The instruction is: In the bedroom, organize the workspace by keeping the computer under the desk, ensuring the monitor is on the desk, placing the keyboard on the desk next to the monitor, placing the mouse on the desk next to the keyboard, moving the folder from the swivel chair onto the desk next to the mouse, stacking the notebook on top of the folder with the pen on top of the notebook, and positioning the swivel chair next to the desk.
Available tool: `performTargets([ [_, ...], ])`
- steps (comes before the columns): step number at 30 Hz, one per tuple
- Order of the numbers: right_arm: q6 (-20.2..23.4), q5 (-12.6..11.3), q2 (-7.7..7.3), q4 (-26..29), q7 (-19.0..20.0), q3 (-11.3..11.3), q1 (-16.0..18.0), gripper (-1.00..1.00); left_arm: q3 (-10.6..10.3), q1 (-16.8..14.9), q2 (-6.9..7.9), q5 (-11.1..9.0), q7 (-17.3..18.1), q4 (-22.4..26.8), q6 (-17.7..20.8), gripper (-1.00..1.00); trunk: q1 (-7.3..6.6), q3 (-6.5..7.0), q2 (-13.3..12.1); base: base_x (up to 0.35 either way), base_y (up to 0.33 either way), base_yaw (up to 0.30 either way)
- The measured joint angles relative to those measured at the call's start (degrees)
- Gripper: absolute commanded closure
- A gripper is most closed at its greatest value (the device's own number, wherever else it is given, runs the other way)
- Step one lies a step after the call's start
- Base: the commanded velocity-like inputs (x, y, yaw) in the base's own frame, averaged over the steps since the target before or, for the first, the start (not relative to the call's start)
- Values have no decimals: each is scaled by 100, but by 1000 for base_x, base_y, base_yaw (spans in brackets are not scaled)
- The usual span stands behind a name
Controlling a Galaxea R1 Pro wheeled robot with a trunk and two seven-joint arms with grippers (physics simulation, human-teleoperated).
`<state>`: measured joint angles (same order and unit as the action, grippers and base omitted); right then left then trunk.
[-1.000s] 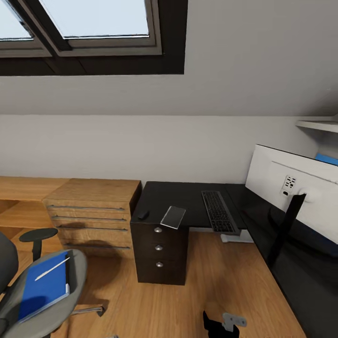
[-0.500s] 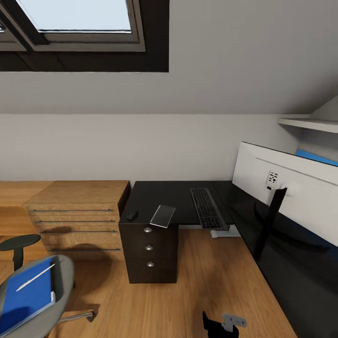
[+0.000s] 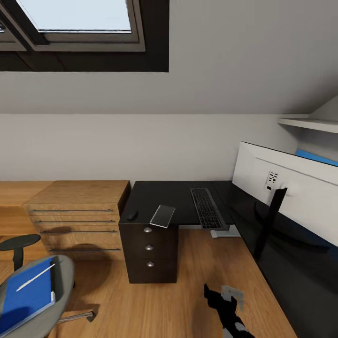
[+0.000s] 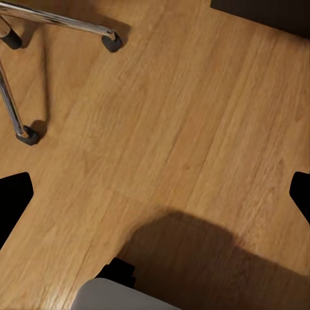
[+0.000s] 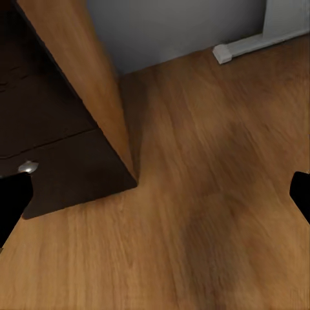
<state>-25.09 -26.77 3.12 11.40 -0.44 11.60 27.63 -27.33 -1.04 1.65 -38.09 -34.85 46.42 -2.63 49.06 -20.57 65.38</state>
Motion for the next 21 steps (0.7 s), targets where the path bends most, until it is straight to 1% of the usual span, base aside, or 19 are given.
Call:
performTargets([
  [1,202,-13,-24,153,-132,-2,62,-100,-1,-1,-3,0,0,0,0,-100,0,-1,0,0,0,0],
  [2,884,-23,-108,585,-529,-6,229,-100,-4,0,-47,9,-2,2,0,-100,0,-1,0,0,0,0],
  [3,1386,-3,-166,873,-808,-1,398,-100,-9,-1,-91,18,-13,30,3,-100,0,0,0,0,0,0],
  [6,2071,3,-244,1269,-1185,-5,621,-100,-15,1,-134,51,-27,144,21,-100,0,0,0,0,0,0],
  [7,2469,-5,-286,1472,-1426,-8,806,-100,-14,-8,-156,85,-25,282,58,-100,0,0,0,0,0,0],
  [10,2999,-54,-333,1670,-1754,-1,1105,-100,-13,-58,-189,116,-24,499,165,-100,0,0,0,0,0,0],
  [11,3647,-71,-358,1797,-2084,-10,1436,-100,-14,-269,-288,112,-41,823,571,-100,0,1,-1,0,0,0],
  [12,3788,-67,-362,1821,-2146,-16,1603,-100,-9,-382,-328,120,-51,969,765,-100,0,1,0,0,0,0],
  [13,3886,-74,-368,1841,-2186,-27,1673,-100,-1,-478,-359,122,-66,1062,973,-100,0,0,0,0,0,0],
  [14,4020,-74,-379,1880,-2238,-53,1774,-100,22,-678,-407,133,-107,1215,1417,-100,0,1,-1,0,0,0],
  [17,4143,-82,-400,1958,-2265,-94,1867,-100,86,-1046,-464,123,-182,1412,2064,-100,0,0,-1,0,0,0],
  [18,4194,-75,-421,2054,-2201,-106,1912,-100,190,-1345,-545,108,-235,1552,2482,-100,0,0,0,0,0,0],
  [19,4196,-65,-431,2094,-2131,-112,1929,-100,280,-1571,-625,110,-250,1624,2662,-100,0,1,-1,0,0,0],
  [20,4187,-62,-437,2108,-2090,-116,1933,-100,325,-1634,-675,101,-255,1652,2729,-100,0,0,0,0,0,0],
  [21,4147,-55,-456,2127,-2015,-120,1937,-100,393,-1731,-764,100,-261,1689,2815,-100,0,0,0,0,0,0],
])
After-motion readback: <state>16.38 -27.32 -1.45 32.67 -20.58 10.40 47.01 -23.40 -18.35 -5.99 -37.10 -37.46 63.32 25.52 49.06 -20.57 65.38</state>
